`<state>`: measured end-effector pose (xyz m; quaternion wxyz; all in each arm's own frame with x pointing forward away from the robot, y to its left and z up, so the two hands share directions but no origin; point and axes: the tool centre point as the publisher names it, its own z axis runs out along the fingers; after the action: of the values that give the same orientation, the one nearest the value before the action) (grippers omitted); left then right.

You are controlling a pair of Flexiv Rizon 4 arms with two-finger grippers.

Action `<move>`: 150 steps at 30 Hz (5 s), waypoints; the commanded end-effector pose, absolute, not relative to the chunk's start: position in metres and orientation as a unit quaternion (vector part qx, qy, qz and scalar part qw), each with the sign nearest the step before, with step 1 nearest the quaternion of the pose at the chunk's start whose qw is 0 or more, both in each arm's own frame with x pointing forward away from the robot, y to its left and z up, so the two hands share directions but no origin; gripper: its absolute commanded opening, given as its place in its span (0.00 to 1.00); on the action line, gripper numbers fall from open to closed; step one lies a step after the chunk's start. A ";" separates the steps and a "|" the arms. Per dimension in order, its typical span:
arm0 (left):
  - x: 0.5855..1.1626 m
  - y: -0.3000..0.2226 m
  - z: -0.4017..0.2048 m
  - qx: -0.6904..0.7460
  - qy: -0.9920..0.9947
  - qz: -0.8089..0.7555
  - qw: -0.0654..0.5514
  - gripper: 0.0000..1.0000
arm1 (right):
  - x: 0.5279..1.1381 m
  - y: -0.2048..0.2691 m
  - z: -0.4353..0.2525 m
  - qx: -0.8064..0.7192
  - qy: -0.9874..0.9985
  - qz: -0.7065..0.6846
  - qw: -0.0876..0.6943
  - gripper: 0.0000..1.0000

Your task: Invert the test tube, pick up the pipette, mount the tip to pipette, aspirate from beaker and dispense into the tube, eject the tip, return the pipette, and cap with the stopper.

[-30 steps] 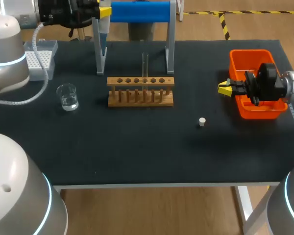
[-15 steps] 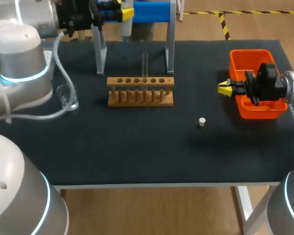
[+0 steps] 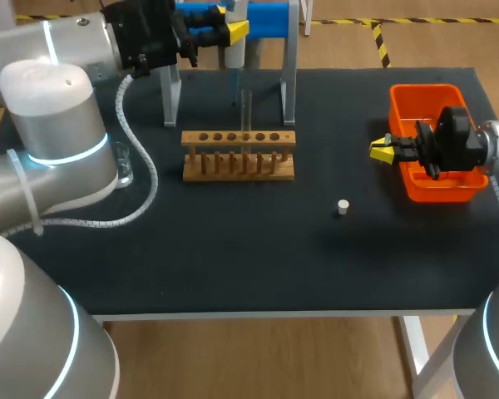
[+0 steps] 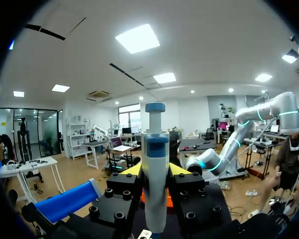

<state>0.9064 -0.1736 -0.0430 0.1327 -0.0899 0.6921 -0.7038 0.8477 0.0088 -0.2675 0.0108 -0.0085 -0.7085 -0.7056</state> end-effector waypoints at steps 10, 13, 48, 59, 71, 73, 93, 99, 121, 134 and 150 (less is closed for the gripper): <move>0.904 -0.181 -0.030 -0.072 0.691 -0.710 0.115 0.00 | 0.848 0.009 -0.268 -0.008 -0.709 -0.705 0.011 0.00; 0.903 -0.184 -0.025 -0.070 0.694 -0.710 0.100 0.00 | 0.848 0.009 -0.268 -0.008 -0.709 -0.705 0.011 0.00; 0.872 -0.214 -0.004 -0.065 0.700 -0.708 0.066 0.00 | 0.848 0.009 -0.268 -0.008 -0.709 -0.705 0.011 0.00; 0.872 -0.214 -0.004 -0.065 0.700 -0.708 0.066 0.00 | 0.848 0.009 -0.268 -0.008 -0.709 -0.705 0.011 0.00; 0.872 -0.214 -0.004 -0.065 0.700 -0.708 0.066 0.00 | 0.848 0.009 -0.268 -0.008 -0.709 -0.705 0.011 0.00; 0.872 -0.214 -0.004 -0.065 0.700 -0.708 0.066 0.00 | 0.848 0.009 -0.268 -0.008 -0.709 -0.705 0.011 0.00; 0.872 -0.214 -0.004 -0.065 0.700 -0.708 0.066 0.00 | 0.854 0.026 -0.260 -0.006 -0.709 -0.705 0.006 0.00; 0.872 -0.214 -0.004 -0.065 0.700 -0.708 0.066 0.00 | 0.855 0.049 -0.255 -0.004 -0.708 -0.706 0.007 0.00; 0.872 -0.214 -0.004 -0.065 0.700 -0.708 0.066 0.00 | 0.840 0.127 -0.236 0.012 -0.704 -0.709 0.025 0.00; 0.870 -0.214 -0.002 -0.063 0.698 -0.710 0.070 0.00 | 0.829 0.147 -0.235 0.024 -0.705 -0.708 0.036 0.00; 0.865 -0.209 -0.005 -0.061 0.682 -0.725 0.073 0.00 | 0.826 0.156 -0.238 0.024 -0.707 -0.706 0.037 0.00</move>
<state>0.8676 -0.2111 -0.0034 0.0713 -0.0597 0.6853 -0.7223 0.8262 0.1539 -0.2379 0.0385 0.0253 -0.7065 -0.7062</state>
